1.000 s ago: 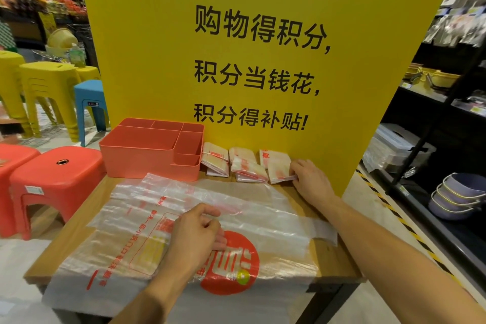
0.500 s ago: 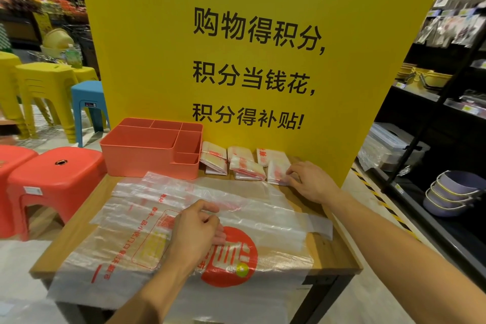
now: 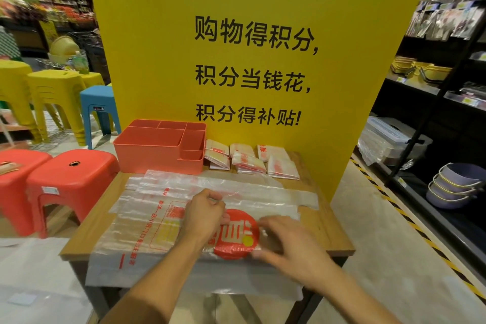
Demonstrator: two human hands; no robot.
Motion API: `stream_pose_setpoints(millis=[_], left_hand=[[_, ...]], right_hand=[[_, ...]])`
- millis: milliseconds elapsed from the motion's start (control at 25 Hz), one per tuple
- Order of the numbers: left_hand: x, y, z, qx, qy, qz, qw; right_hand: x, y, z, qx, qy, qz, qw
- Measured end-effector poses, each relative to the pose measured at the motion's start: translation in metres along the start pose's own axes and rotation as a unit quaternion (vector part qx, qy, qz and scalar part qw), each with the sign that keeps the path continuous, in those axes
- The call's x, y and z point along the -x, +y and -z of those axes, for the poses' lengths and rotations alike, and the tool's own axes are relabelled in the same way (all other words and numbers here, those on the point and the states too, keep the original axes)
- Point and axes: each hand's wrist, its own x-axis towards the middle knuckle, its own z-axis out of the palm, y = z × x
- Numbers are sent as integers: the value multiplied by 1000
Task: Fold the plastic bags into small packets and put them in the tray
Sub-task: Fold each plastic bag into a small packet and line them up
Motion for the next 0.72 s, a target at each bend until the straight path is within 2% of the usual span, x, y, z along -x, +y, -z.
stream_pose_setpoints(millis=[120,240,320,400,440,480,560,600,720], left_hand=[[-3,8,4,69,-61,53,994],[3,17,15,87,-144,49,985],[13,15,25,66,-167,-5,984],[34,3,43,-84,-149,-125,977],[47,-9,54,-198,-129,-200,951],[58,-25,64,-309,-112,-269,905],[74,-57,81,-466,-112,-338,810],[77,-71,86,-500,-119,-344,786],[70,-90,88,-547,-115,-356,749]], right_hand=[[31,-11,-53,106,0,19,994],[35,-4,-77,160,20,-17,987],[32,1,-81,152,34,-9,988],[30,5,-81,167,35,-8,985],[29,5,-80,178,32,-10,983],[29,5,-80,186,30,-11,982],[28,6,-80,199,31,-9,980],[27,6,-79,206,29,-7,978],[24,5,-78,223,22,-2,974]])
